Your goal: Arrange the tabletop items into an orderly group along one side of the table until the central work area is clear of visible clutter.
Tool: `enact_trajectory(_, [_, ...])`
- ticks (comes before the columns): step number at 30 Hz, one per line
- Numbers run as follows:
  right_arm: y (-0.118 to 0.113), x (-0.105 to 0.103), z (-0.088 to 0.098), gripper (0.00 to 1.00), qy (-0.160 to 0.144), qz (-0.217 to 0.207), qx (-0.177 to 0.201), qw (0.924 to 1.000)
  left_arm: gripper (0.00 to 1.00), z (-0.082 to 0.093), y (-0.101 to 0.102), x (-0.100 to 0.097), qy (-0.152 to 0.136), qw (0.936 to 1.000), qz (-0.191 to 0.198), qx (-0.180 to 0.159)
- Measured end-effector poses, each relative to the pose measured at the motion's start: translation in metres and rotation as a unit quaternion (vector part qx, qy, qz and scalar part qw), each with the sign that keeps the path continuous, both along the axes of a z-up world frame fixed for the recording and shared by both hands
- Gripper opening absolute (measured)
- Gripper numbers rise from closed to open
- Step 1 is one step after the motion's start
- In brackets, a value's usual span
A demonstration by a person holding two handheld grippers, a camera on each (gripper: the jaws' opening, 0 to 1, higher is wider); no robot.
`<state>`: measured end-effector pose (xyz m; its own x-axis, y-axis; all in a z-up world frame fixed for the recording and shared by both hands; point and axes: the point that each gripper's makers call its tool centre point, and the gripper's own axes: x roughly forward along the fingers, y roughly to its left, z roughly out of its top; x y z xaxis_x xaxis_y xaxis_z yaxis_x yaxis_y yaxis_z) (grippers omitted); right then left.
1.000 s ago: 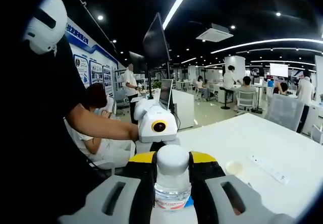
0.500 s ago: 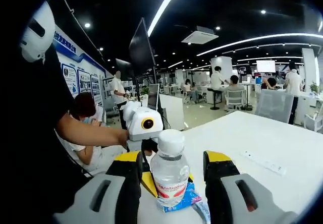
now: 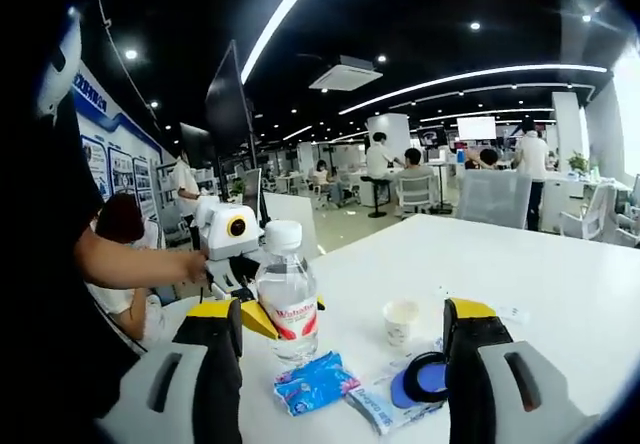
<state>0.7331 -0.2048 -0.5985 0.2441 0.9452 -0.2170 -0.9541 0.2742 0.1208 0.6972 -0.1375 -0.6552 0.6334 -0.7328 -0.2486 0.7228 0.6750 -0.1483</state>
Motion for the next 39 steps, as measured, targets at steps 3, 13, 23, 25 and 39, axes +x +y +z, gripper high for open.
enact_trajectory(3, [-0.008, 0.007, -0.01, 0.81, 0.007, -0.019, -0.008, 0.9998, 0.37, 0.001, 0.012, 0.004, 0.0, 0.9998, 0.02, -0.004])
enact_trajectory(13, [-0.028, 0.03, -0.034, 0.89, 0.005, -0.089, -0.037, 0.9953, 0.37, -0.003, 0.048, 0.018, -0.007, 0.9974, 0.072, 0.005])
enact_trajectory(23, [-0.042, 0.038, -0.065, 1.0, 0.003, -0.121, -0.09, 0.9885, 0.36, -0.007, 0.066, 0.027, -0.001, 0.9943, 0.107, 0.007])
enact_trajectory(25, [-0.044, 0.038, -0.068, 1.0, 0.004, -0.125, -0.094, 0.9877, 0.36, -0.009, 0.072, 0.031, 0.002, 0.993, 0.118, 0.002])
enact_trajectory(39, [-0.062, 0.052, -0.086, 0.99, 0.019, -0.163, -0.104, 0.9808, 0.36, -0.021, 0.1, 0.058, 0.001, 0.9833, 0.182, 0.005])
